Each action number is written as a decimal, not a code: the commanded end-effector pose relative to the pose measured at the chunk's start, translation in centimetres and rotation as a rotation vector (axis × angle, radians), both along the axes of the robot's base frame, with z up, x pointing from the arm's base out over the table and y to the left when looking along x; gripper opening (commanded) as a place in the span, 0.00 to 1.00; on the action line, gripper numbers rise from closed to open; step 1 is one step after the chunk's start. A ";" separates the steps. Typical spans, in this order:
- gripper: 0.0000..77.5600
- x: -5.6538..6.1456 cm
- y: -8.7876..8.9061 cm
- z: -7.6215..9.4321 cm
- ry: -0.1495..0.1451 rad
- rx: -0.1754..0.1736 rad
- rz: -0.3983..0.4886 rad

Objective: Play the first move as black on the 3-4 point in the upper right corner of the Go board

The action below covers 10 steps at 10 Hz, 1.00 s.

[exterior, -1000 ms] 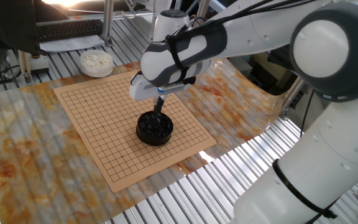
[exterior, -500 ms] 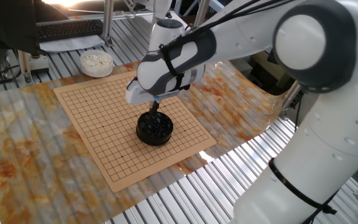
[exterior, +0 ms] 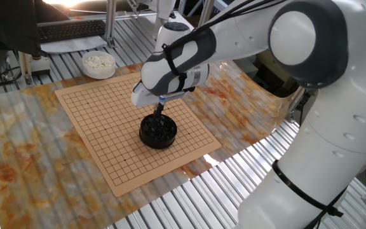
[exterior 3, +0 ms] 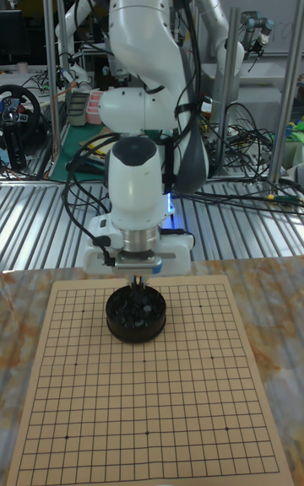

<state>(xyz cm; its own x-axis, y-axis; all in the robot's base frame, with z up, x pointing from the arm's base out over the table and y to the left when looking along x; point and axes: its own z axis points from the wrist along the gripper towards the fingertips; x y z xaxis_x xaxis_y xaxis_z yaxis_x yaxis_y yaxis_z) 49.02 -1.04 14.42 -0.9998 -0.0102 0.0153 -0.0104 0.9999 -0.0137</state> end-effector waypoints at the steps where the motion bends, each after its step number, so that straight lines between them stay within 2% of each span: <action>1: 0.00 0.4 -0.2 -0.5 -0.007 0.025 -0.006; 2: 0.00 0.4 -0.2 -0.5 -0.009 0.035 -0.015; 3: 1.00 0.4 -0.2 -0.5 -0.009 0.035 -0.015; 10: 1.00 0.4 -0.2 -0.5 -0.009 0.035 -0.015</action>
<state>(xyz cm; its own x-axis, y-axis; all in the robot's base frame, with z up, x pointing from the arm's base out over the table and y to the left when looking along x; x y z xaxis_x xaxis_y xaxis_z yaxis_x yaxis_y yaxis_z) 49.22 -1.31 14.03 -0.9999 -0.0073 0.0144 -0.0072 0.9999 0.0069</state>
